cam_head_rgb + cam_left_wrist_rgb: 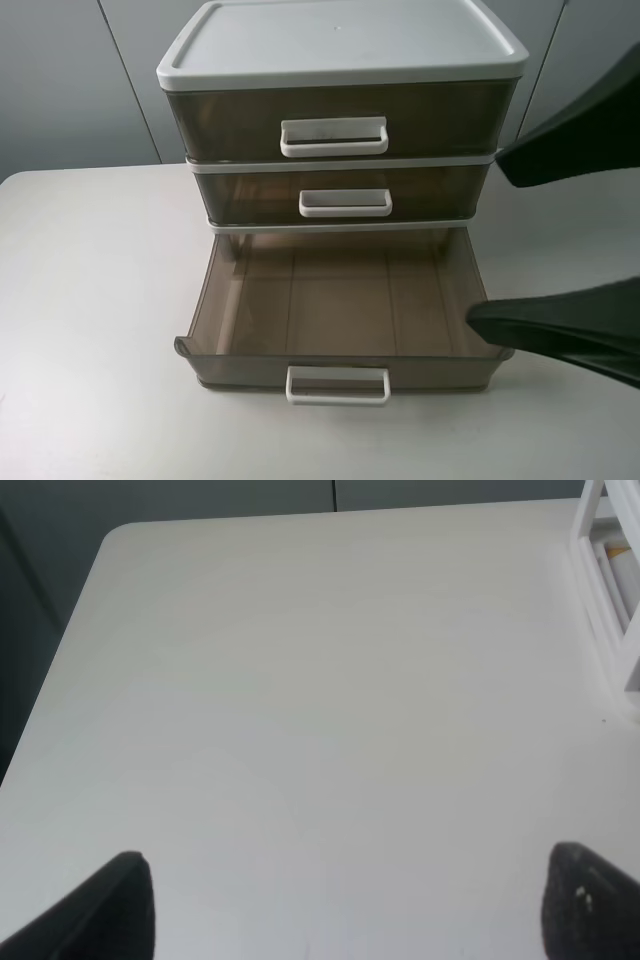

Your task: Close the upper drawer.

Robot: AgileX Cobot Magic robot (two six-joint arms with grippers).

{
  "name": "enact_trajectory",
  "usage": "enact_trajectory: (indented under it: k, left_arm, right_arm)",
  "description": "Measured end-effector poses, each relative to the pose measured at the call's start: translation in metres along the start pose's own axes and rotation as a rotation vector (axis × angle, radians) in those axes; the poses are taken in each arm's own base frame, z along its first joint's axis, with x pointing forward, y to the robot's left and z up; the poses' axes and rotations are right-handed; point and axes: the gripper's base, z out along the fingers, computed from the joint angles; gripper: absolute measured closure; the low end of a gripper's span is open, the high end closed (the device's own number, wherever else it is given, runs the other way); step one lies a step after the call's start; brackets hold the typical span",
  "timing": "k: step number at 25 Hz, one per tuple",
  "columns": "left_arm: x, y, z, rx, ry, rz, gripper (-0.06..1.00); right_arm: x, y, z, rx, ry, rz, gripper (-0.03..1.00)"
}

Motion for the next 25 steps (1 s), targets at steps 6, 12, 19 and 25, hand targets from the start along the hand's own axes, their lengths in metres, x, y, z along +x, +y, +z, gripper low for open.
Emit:
enact_trajectory:
  k: [6, 12, 19, 25]
  left_arm:
    - [0.000, 0.000, 0.000, 0.000, 0.000, 0.000, 0.20]
    - [0.000, 0.000, 0.000, 0.000, -0.001, -0.005, 0.20]
    - [0.000, 0.000, 0.000, 0.000, -0.001, -0.005, 0.20]
    - [0.000, 0.000, 0.000, 0.000, -0.001, -0.005, 0.20]
  right_arm:
    - [0.047, 0.010, -0.036, 0.009, -0.108, 0.112, 0.34]
    - [0.090, 0.018, -0.046, 0.011, -0.065, 0.163, 0.34]
    - [0.117, 0.020, -0.047, 0.043, -0.055, 0.180, 0.34]
    - [0.118, 0.020, -0.050, 0.055, -0.070, 0.195, 0.34]
